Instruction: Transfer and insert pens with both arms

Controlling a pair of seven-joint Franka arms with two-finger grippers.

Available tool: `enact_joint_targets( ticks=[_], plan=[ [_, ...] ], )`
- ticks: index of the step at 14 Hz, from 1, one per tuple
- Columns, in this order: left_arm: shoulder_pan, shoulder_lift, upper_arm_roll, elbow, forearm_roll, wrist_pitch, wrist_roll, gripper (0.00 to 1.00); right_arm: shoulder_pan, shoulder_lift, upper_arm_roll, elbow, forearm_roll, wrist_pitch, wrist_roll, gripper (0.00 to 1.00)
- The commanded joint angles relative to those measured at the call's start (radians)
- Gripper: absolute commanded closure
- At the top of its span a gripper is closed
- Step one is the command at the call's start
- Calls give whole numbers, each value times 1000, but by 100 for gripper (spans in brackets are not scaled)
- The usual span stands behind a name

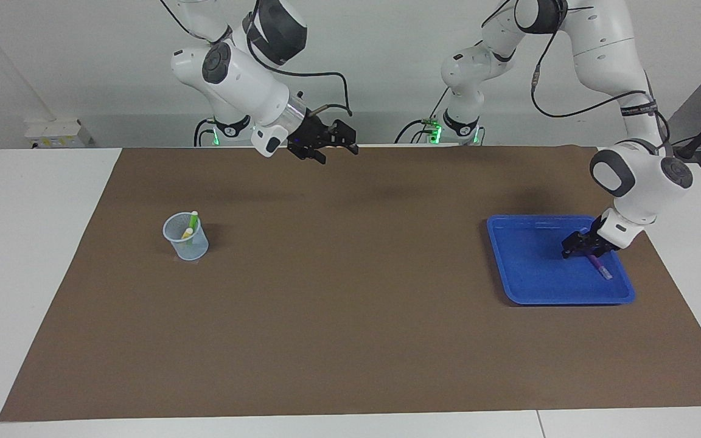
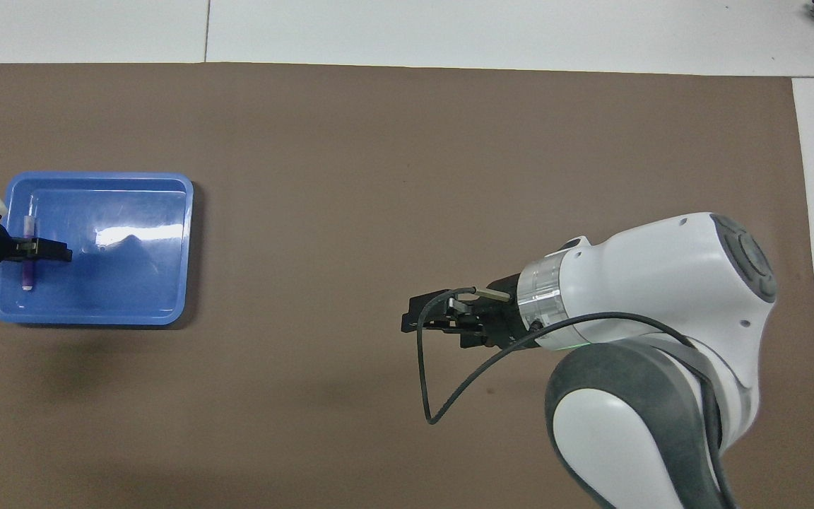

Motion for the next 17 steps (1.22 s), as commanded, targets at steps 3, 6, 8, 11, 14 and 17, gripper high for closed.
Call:
enact_joint_targets(
  ticks=[3,6,8,11,14,17],
  plan=[
    [-7,-4,9,1,18,25,-22,0,-4,-10,6,-8,17,17,4,0],
    [1,6,9,7,18,63,-15,1,-4,-10,6,-8,17,17,2,0],
    [1,7,8,-2,18,87,-22,38,-4,-10,6,-8,17,17,2,0],
    [1,7,8,-19,17,135,-28,75,-4,-10,6,-8,17,17,4,0],
    [2,6,8,-28,17,158,-30,100,-4,-10,6,-8,17,17,4,0],
    [-7,7,8,-28,17,157,-33,100,-4,-10,6,-8,17,15,5,0]
  ],
)
